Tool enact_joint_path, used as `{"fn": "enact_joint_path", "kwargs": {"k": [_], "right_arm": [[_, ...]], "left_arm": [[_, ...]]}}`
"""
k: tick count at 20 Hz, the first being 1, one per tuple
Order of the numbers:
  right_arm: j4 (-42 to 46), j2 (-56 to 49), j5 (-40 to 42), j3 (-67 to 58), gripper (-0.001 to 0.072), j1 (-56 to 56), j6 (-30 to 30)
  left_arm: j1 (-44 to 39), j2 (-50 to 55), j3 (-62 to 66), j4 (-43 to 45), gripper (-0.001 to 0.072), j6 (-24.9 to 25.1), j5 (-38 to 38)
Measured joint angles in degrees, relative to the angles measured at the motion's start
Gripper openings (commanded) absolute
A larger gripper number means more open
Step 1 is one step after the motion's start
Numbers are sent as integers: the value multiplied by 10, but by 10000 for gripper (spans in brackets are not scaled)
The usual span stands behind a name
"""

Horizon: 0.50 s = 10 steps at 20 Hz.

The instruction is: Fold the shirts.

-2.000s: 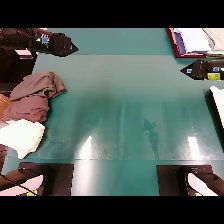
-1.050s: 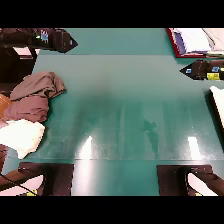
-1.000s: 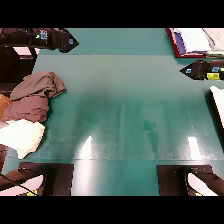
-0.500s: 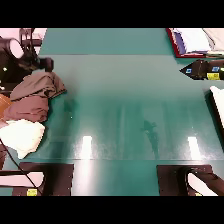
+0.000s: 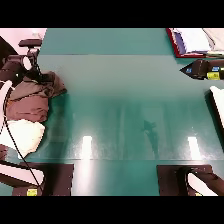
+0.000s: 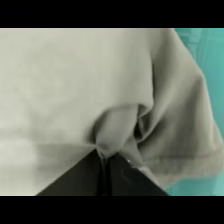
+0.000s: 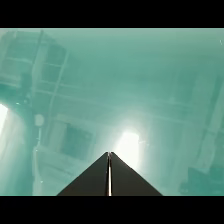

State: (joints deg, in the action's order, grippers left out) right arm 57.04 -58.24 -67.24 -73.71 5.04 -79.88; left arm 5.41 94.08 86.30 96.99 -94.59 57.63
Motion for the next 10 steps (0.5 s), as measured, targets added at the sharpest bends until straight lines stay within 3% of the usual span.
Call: {"fn": "enact_joint_path", "kwargs": {"k": [4,10], "right_arm": [[-4,1,7,-24,14,1,0],[-5,1,11,-140,14,1,0]], "left_arm": [[-4,-47,92,0,29,6,31],[-72,-203,238,-21,28,71,70]]}}
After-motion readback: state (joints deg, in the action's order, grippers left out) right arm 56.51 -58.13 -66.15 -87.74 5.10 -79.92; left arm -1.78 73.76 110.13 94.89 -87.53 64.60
